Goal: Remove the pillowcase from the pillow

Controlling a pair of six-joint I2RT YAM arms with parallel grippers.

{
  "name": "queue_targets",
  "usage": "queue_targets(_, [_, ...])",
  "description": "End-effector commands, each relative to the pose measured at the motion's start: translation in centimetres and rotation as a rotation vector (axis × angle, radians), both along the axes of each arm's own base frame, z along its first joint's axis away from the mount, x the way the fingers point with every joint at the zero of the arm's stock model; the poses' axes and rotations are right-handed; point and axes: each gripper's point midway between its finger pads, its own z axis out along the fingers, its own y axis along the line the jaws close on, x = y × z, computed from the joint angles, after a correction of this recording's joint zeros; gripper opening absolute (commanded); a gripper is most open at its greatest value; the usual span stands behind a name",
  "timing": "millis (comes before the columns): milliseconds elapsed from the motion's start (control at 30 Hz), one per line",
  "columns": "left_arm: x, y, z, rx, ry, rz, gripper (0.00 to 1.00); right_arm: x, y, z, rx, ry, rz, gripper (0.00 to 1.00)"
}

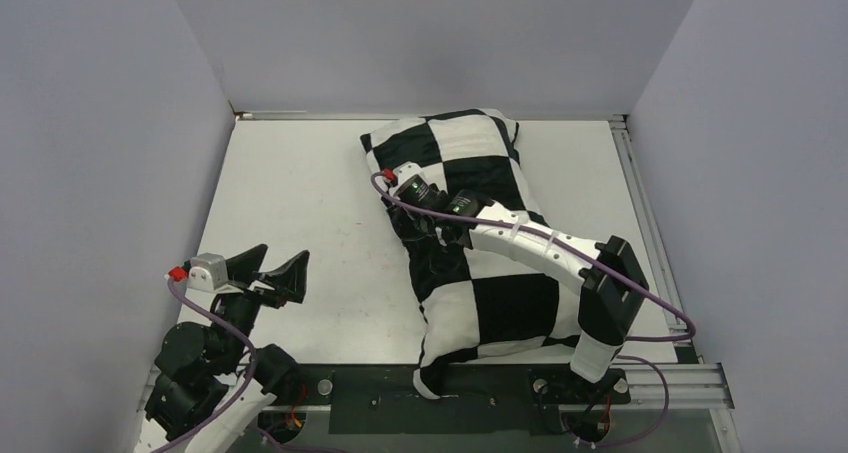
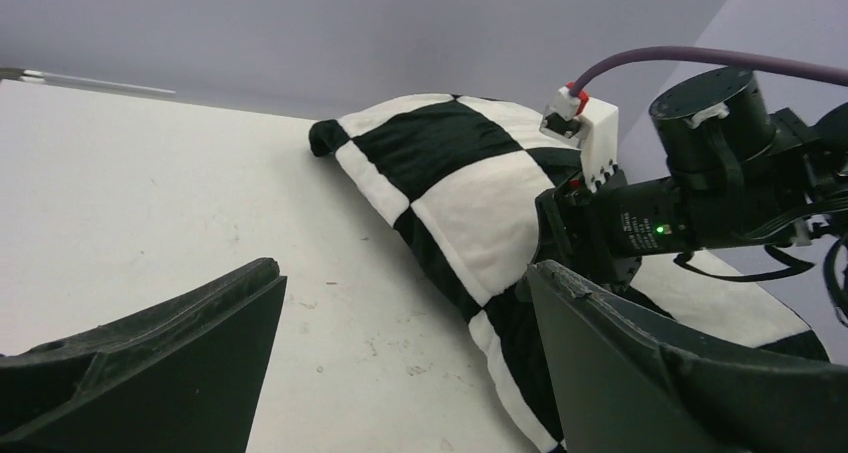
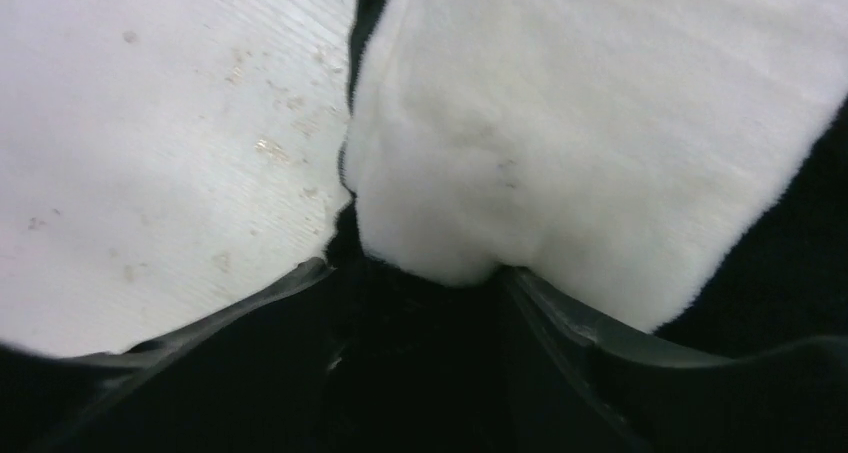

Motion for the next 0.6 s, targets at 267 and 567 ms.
queue_targets(267, [3.1, -0.6, -1.9, 0.065, 0.202, 0.077, 0.96, 5.2, -1.7, 11.9, 0.639, 0.099, -0.097, 0.9])
queue_targets(567, [7.1, -3.9, -2.8, 0.056, 0.478, 0.086, 0.96, 10.3, -19.1, 12.7, 0.882, -0.051, -0.454, 0.9])
